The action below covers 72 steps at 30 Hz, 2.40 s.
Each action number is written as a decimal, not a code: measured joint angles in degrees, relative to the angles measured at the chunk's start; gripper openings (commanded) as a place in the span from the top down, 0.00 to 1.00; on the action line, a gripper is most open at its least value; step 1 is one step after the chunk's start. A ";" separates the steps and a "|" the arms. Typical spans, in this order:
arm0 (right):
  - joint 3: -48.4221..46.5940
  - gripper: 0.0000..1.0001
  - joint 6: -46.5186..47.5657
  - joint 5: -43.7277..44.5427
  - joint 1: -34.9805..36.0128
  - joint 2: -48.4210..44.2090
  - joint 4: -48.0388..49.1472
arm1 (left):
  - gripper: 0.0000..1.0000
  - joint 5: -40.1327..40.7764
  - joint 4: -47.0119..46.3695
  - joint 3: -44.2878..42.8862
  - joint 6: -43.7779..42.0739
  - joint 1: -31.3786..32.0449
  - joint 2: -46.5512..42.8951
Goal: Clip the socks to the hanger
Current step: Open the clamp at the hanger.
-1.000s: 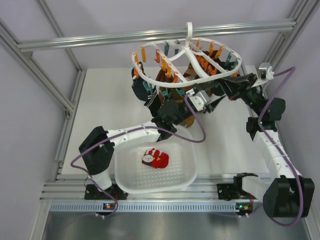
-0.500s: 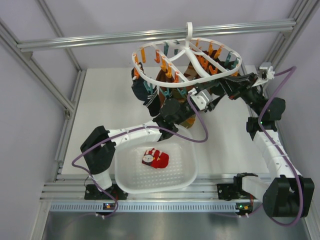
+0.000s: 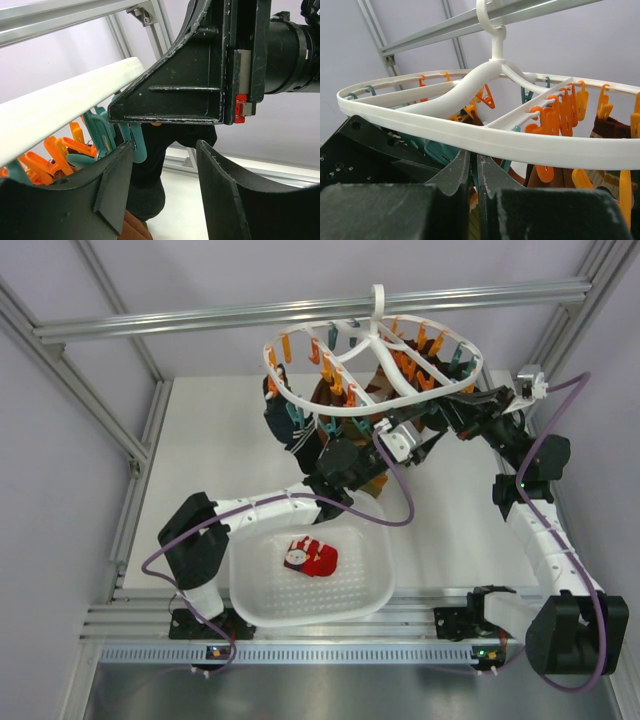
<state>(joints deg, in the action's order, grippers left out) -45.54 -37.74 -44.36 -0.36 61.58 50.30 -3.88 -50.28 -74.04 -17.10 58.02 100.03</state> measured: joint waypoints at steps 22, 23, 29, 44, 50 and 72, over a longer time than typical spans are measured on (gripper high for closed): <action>-0.02 1.00 -0.02 -0.37 0.13 0.00 -0.24 | 0.43 2.71 1.55 -0.02 -1.05 -0.07 -0.15; -0.02 1.00 -0.11 -0.44 0.13 0.00 -0.20 | 0.43 2.71 1.55 -0.09 -1.05 -0.07 -0.13; -0.22 1.00 -0.52 -0.26 0.09 0.00 0.31 | 0.44 2.75 1.38 -2.43 -1.97 -0.04 1.33; -0.50 0.84 -1.99 -0.59 0.11 0.24 0.90 | 0.71 6.14 1.46 -6.47 0.20 -1.84 5.64; 0.31 0.16 -2.10 -1.92 0.35 -0.42 1.57 | 0.83 6.60 1.60 -6.47 0.74 -2.51 5.68; 6.54 0.47 0.00 2.05 -5.07 1.14 6.78 | 0.96 2.64 -1.29 -5.20 4.09 -3.50 5.70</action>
<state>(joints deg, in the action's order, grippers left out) -39.00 -37.74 -42.30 -5.43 62.72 57.08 -1.23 -51.57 -79.24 -13.02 54.52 105.73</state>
